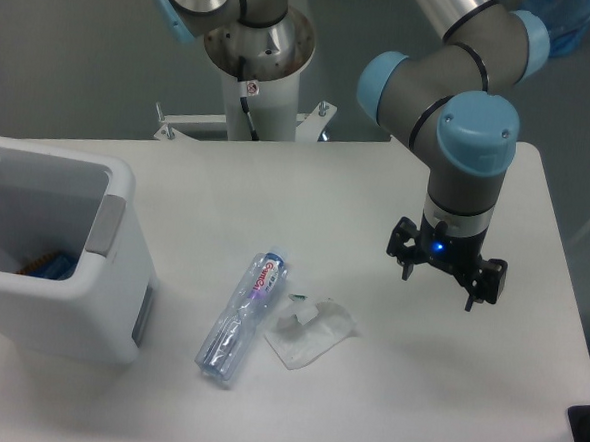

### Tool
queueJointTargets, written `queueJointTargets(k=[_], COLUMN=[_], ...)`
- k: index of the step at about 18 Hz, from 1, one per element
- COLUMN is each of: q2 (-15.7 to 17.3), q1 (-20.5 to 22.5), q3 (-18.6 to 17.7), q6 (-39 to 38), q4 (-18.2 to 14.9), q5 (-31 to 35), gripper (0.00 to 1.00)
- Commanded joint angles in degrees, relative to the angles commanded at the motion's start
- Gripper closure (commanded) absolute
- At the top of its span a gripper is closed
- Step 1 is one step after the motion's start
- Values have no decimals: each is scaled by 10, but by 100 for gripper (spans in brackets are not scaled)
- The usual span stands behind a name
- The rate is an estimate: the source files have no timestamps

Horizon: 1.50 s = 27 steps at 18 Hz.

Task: Place the trash in the trash can
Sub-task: 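Move the gripper over the crumpled clear plastic wrapper and lower it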

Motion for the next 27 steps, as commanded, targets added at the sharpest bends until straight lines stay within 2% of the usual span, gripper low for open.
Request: queueJointTargets(k=[5, 8, 10, 13, 16, 20, 24, 27], q2=[1, 3, 10, 24, 24, 18, 6, -4], q1=[-4, -11, -11, -16, -37, -82, -119, -133], q3=[-1, -22, -45, -65, -79, -104, -105, -105], q6=[-8, -16, -24, -75, -88, -131, -157, -173], q4=[-2, 5, 24, 28, 29, 32, 33, 37], q5=[-6, -16, -40, -61, -89, -86, -87, -83], gripper=[0, 0, 0, 0, 0, 0, 0, 0])
